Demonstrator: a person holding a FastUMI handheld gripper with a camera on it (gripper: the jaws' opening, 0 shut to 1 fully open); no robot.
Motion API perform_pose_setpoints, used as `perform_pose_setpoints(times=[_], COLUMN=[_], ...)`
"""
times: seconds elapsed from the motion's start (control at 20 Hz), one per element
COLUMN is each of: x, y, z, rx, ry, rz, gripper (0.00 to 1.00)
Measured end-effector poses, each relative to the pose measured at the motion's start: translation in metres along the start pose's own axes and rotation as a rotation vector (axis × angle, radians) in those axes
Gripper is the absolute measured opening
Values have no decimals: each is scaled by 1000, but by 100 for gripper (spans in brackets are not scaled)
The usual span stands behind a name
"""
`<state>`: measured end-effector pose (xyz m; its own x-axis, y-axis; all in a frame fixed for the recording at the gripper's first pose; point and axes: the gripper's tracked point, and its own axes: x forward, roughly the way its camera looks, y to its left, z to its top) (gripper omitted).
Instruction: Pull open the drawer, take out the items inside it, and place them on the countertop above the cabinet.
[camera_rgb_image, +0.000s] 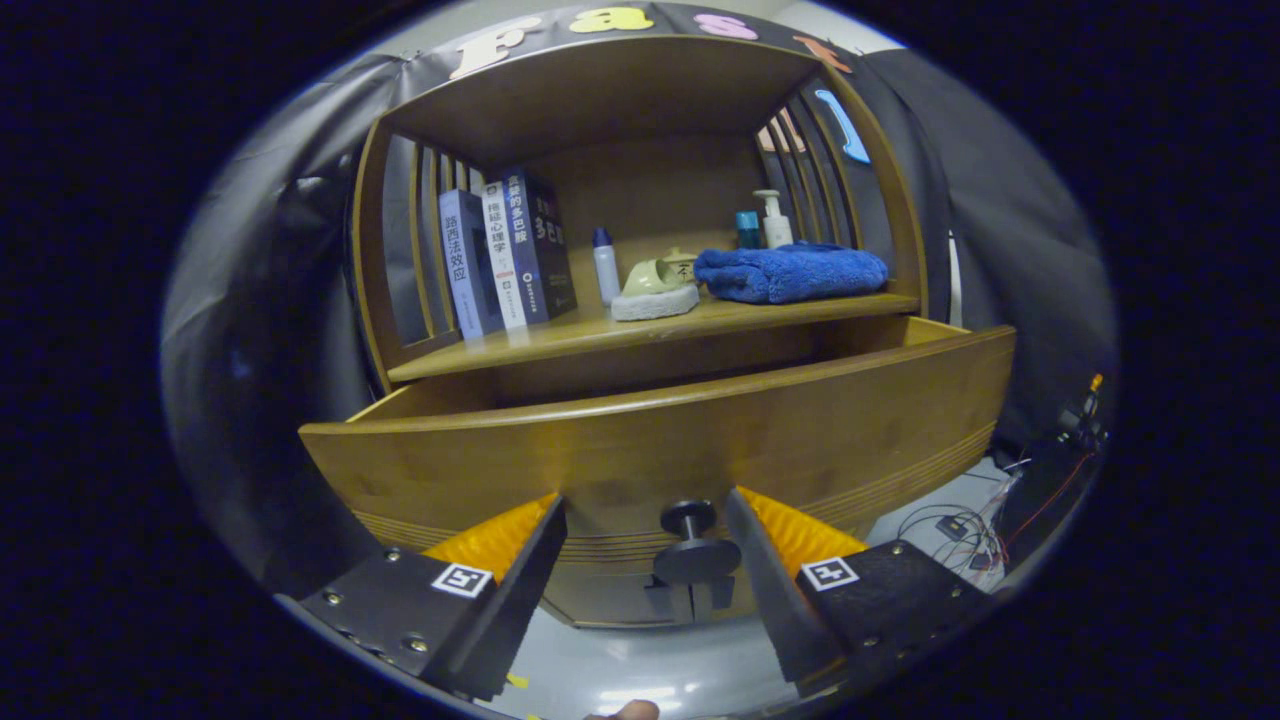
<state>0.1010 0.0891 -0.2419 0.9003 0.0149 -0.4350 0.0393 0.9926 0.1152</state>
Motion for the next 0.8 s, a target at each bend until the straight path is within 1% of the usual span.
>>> perform_pose_setpoints(times=[0.8], x=[42], y=[3], z=[10], rx=[39], ry=[14], rz=[8], gripper=[97])
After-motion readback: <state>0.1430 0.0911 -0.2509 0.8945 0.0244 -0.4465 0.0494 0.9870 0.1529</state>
